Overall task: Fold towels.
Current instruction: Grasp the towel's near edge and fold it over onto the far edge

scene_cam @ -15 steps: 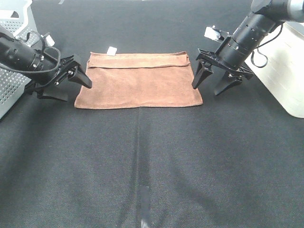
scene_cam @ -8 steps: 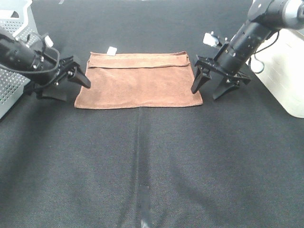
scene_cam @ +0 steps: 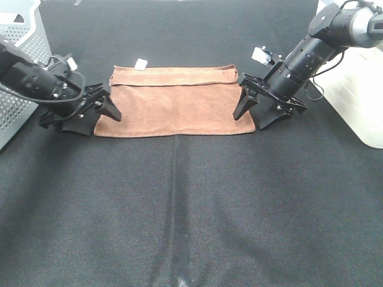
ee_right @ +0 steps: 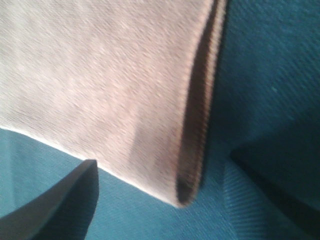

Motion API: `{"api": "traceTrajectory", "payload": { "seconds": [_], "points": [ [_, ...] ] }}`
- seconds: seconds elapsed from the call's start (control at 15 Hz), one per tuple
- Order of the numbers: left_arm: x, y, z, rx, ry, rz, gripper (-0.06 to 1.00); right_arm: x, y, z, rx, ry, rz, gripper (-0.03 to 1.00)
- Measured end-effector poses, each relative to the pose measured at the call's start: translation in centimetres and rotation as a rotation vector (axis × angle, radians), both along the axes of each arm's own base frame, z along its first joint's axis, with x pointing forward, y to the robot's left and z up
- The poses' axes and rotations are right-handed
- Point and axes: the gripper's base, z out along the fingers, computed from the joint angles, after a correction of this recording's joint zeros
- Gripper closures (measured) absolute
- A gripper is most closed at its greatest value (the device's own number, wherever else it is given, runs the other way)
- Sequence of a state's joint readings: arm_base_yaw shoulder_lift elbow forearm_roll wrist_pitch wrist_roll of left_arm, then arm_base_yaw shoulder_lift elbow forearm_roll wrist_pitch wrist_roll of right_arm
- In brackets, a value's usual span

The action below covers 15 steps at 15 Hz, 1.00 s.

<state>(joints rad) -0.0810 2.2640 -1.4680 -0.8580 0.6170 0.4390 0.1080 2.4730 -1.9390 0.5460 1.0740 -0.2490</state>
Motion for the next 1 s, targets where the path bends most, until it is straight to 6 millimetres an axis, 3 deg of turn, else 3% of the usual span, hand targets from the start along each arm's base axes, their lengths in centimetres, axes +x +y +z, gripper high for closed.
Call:
{"api": "traceTrajectory", "payload": {
  "seconds": [0.13, 0.27, 0.47, 0.53, 0.8, 1.0],
  "points": [
    [0.0, -1.2, -0.3, 0.008, -0.015, -0.006, 0.26, 0.0, 0.7, -0.2, 0.02, -0.008, 0.01, 0.36],
    [0.1, -1.3, -0.6, 0.011, -0.02, 0.006, 0.43, -0.1, 1.5, -0.6, 0.025, -0.008, 0.021, 0.49],
    [0.0, -1.3, -1.3, 0.014, -0.006, 0.007, 0.85, -0.1, 1.7, -1.1, 0.018, 0.005, -0.005, 0.85],
    [0.0, -1.4, -1.3, 0.011, 0.0, 0.001, 0.92, -0.1, 1.7, -1.2, 0.014, 0.013, -0.018, 0.95],
    [-0.6, -1.3, -0.2, 0.014, 0.02, -0.066, 0.92, -0.4, 1.7, -0.6, 0.008, 0.034, -0.002, 0.97],
    [-1.1, -1.2, 2.6, 0.047, -0.006, -0.133, 0.92, -1.7, 1.5, 1.0, 0.004, 0.054, 0.006, 0.97]
  ]
}}
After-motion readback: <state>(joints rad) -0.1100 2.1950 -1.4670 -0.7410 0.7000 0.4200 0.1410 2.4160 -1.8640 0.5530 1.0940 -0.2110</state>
